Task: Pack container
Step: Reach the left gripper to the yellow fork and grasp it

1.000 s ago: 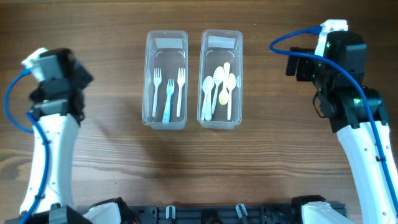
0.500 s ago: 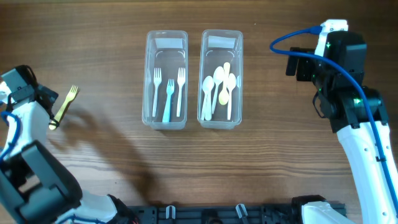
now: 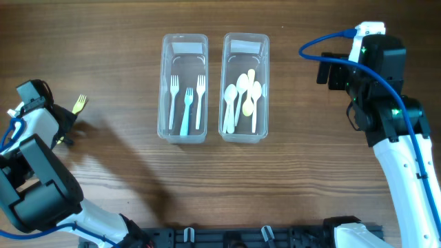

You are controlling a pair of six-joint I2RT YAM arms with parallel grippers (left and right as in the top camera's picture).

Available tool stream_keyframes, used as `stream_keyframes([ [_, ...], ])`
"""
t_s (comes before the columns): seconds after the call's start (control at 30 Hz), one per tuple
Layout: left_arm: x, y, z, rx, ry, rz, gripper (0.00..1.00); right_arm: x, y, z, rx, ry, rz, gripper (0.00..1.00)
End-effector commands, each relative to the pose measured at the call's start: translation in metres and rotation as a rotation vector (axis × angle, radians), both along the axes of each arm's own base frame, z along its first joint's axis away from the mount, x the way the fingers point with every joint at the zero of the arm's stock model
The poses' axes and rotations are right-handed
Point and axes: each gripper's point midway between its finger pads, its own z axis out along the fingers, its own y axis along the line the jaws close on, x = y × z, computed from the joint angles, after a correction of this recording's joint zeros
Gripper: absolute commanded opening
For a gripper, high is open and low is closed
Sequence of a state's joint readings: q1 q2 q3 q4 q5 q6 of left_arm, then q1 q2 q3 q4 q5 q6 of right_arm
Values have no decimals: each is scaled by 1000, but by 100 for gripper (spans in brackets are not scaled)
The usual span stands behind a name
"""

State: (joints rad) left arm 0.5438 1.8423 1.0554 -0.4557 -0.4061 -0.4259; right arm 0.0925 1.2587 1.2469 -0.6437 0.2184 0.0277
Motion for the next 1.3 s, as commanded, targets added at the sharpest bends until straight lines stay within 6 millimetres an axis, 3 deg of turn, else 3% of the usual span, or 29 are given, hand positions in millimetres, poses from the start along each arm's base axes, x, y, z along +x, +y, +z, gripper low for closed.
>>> stream_keyframes([
  [0.0, -9, -5, -7, -32, 25, 34, 100, 2, -3, 3, -19, -5, -12, 100],
  [0.17, -12, -9, -9, -52, 38, 31, 100, 2, -3, 3, -19, -5, -11, 100],
  [0.37, -9, -31, -18, -179, 7, 18, 100, 2, -3, 3, -19, -5, -11, 100],
  [0.53, -9, -37, -18, -193, 17, 6, 100, 2, -3, 3, -19, -5, -11, 100],
  [0.87, 8, -64, -14, -189, 30, -86, 100, 2, -3, 3, -19, -5, -11, 100],
  [1.03, 8, -51, 12, -43, 41, -80, 100, 2, -3, 3, -19, -5, -12, 100],
  [1.27, 20, -54, 61, -3, -103, -107, 100, 2, -3, 3, -19, -5, -11, 100],
])
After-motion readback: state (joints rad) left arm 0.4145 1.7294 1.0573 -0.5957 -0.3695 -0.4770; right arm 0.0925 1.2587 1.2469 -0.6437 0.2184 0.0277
